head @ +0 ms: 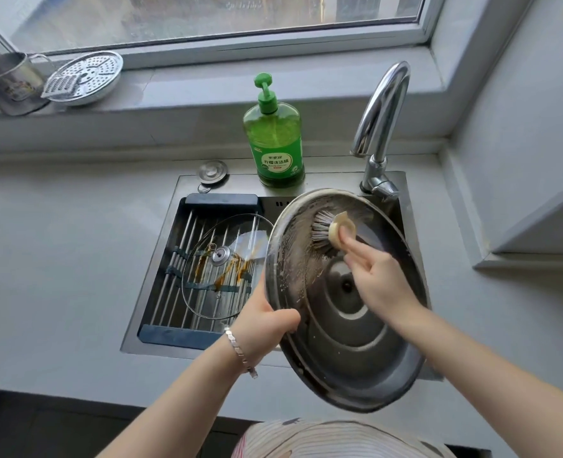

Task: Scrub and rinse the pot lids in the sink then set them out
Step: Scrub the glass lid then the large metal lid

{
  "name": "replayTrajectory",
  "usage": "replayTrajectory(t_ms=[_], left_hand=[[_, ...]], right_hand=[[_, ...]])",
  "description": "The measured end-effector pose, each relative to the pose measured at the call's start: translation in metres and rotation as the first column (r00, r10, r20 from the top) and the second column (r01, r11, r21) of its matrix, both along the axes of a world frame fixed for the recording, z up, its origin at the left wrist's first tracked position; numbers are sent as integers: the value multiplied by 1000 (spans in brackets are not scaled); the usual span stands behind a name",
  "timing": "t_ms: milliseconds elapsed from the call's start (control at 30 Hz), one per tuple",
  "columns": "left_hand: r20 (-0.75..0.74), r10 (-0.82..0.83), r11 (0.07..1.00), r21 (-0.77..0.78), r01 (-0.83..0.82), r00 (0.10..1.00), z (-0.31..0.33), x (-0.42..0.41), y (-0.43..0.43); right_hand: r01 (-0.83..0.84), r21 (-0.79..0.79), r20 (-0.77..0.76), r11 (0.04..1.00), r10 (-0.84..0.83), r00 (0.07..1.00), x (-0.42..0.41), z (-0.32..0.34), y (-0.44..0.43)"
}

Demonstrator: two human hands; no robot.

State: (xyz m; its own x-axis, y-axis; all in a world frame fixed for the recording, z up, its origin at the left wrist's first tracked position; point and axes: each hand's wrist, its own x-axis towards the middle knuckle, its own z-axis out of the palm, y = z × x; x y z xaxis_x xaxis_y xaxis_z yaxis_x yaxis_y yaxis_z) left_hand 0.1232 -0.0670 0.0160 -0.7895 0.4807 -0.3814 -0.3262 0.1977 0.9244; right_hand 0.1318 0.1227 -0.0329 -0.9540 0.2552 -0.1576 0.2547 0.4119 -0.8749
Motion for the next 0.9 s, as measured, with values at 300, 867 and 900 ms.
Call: replayTrajectory(t_ms=[300, 867, 900], left_hand=[[12, 33, 999, 13, -33, 999, 2, -1, -3], [146, 71, 992, 94, -85, 987, -7, -2, 1], [152, 61, 992, 105, -77, 987, -7, -3, -1]], right_hand=[[-99, -27, -1, 995, 99, 995, 25, -4, -12], [-337, -85, -117, 938, 327, 938, 29, 27, -37], [-388, -106, -150, 916, 371, 916, 35, 36, -43]])
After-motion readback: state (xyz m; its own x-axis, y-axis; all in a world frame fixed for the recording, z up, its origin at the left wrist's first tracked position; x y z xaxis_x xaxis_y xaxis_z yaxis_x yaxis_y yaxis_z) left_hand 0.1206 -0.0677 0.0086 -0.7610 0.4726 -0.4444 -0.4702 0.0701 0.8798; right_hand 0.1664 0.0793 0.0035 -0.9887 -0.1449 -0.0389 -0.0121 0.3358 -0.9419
